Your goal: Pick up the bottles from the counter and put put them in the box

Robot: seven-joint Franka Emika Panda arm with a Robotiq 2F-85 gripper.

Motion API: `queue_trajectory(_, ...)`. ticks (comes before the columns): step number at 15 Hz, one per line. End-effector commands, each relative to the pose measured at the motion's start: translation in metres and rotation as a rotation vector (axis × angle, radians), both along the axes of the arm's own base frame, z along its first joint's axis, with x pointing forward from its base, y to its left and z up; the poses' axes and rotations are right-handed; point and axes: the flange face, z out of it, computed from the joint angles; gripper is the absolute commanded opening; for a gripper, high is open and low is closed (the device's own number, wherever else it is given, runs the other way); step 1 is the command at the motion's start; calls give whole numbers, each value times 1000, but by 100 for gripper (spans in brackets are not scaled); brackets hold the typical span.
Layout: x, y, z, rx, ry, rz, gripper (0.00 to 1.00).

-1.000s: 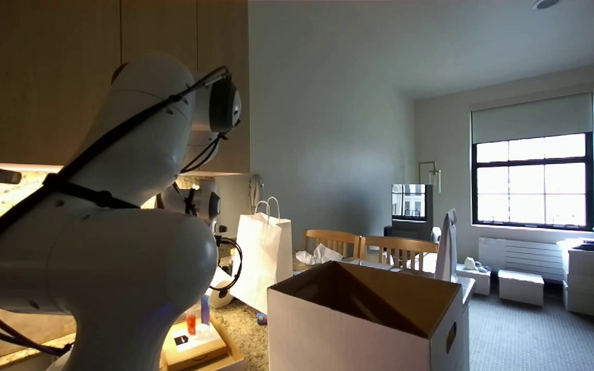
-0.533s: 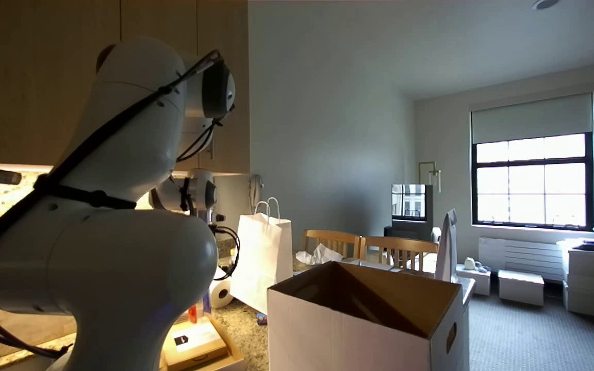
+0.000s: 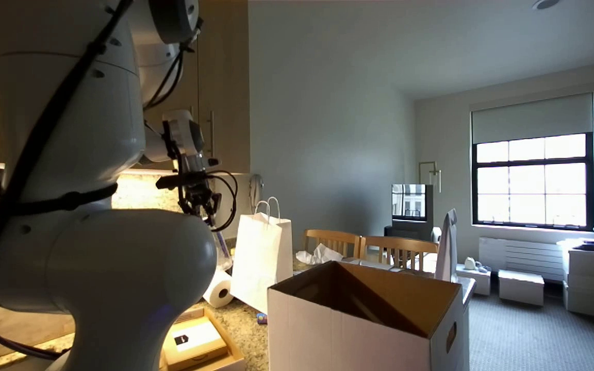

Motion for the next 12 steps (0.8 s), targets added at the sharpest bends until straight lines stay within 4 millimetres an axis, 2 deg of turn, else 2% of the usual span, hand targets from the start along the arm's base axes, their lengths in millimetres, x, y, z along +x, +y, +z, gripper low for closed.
queue_trajectory(1,-24,-57,64,12,-102,-162,15)
queue_trajectory(4,-27,-113,122,33,-130,-297,15)
queue_trajectory(6,-26,-159,153,55,-109,-373,15)
queue_trajectory(9,-18,-240,183,88,-68,-457,15)
queue_trajectory(12,-2,-332,194,110,-80,-558,15)
